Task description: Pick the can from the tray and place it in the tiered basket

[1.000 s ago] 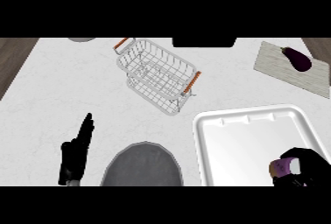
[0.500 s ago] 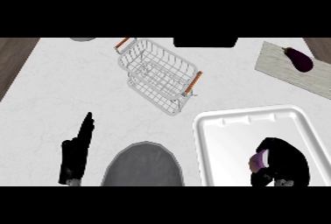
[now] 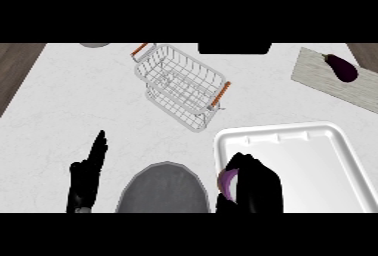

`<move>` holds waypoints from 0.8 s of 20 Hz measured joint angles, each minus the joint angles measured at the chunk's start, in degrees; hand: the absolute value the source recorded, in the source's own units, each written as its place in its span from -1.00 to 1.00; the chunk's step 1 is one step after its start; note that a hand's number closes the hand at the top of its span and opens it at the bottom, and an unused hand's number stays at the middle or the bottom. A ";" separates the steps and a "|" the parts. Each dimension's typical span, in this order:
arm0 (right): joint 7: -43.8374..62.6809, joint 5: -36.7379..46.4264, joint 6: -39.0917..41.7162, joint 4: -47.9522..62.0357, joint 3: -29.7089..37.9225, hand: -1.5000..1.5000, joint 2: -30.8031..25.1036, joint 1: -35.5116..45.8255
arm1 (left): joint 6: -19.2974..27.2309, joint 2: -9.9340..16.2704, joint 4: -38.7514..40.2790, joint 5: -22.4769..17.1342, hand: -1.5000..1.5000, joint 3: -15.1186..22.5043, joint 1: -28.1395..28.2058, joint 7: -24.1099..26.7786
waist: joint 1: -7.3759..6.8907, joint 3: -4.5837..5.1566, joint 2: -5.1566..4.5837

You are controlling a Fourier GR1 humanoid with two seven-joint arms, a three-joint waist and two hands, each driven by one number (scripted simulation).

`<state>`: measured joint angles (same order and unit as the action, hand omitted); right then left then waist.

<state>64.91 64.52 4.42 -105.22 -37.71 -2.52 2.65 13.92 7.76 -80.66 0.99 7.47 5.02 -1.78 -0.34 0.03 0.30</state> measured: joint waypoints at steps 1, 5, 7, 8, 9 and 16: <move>0.63 0.92 -0.67 -1.96 -0.79 1.00 0.39 0.30 | 0.03 -0.01 0.04 0.09 0.00 0.01 0.20 0.32 | 0.15 0.00 0.07; 2.44 5.25 -2.44 -11.45 -2.39 1.00 1.27 2.56 | -0.11 0.18 0.11 -0.13 0.00 -0.42 0.12 0.23 | 0.82 0.05 0.34; 3.13 9.35 -2.09 -15.73 -4.04 1.00 1.44 4.23 | -0.14 0.31 0.03 -0.29 0.00 -0.71 0.34 0.09 | 0.93 0.09 0.42; 3.67 11.37 -1.65 -17.23 -4.92 1.00 1.48 5.59 | -0.43 0.55 0.11 -0.46 0.00 -0.91 0.27 0.01 | 0.90 0.12 0.43; 4.19 13.03 -1.05 -18.57 -5.67 1.00 1.49 7.18 | -0.27 0.33 0.02 -0.16 0.00 -0.59 0.30 0.03 | 0.82 0.14 0.42; 5.61 17.66 5.04 -23.90 -5.87 1.00 1.51 16.60 | -0.03 -0.05 -0.10 0.50 0.00 -0.13 0.04 -0.23 | 0.35 0.22 0.30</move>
<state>70.52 82.18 9.46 -129.11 -43.58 -1.01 19.24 13.89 7.71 -80.76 1.49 7.33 5.06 -2.02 0.01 0.24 0.60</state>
